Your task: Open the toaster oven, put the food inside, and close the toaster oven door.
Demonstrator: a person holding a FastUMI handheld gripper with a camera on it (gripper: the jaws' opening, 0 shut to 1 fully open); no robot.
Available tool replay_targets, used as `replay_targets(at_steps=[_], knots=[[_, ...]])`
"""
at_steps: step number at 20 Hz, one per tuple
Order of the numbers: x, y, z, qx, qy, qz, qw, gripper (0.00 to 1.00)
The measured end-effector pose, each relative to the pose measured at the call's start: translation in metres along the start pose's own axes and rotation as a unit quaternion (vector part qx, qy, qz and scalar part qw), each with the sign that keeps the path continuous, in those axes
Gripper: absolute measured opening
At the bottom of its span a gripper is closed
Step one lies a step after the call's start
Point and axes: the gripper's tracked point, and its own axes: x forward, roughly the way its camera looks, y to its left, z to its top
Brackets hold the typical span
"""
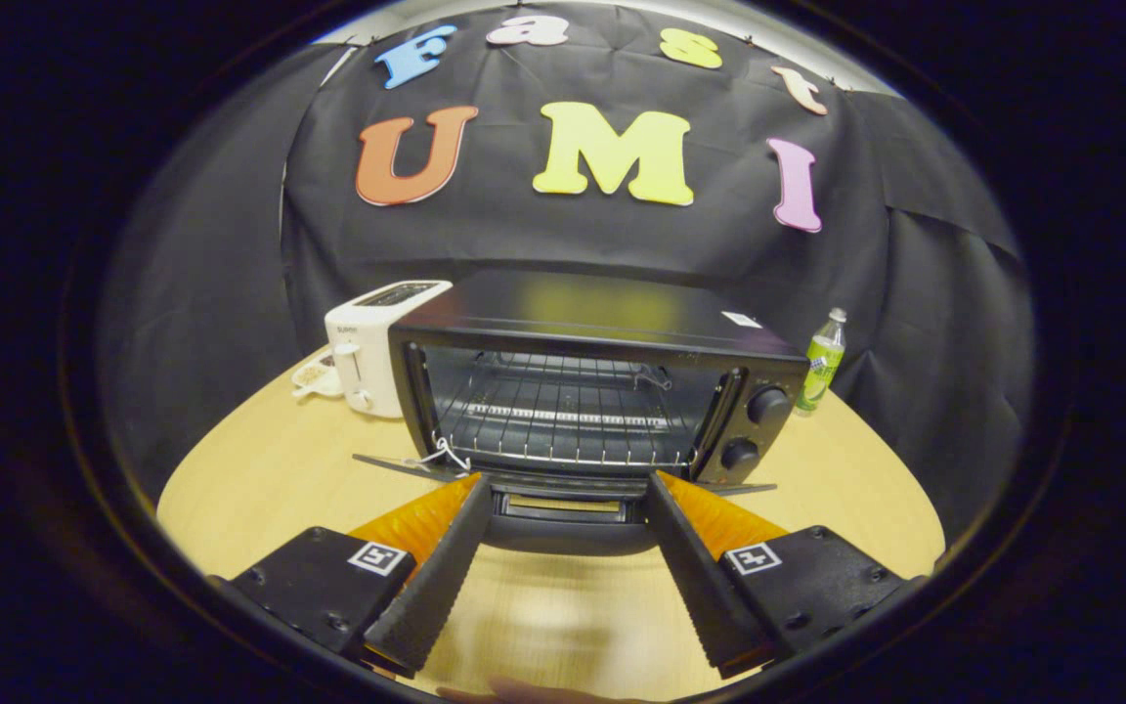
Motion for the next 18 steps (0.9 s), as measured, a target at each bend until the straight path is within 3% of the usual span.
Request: replay_targets(at_steps=[11, 18], knots=[[0.0, 0.005, -0.049, 0.047, 0.096, 0.024, 0.994, 1.0], [-0.004, 0.013, -0.058, 0.103, 0.119, 0.08, 0.984, 0.99]])
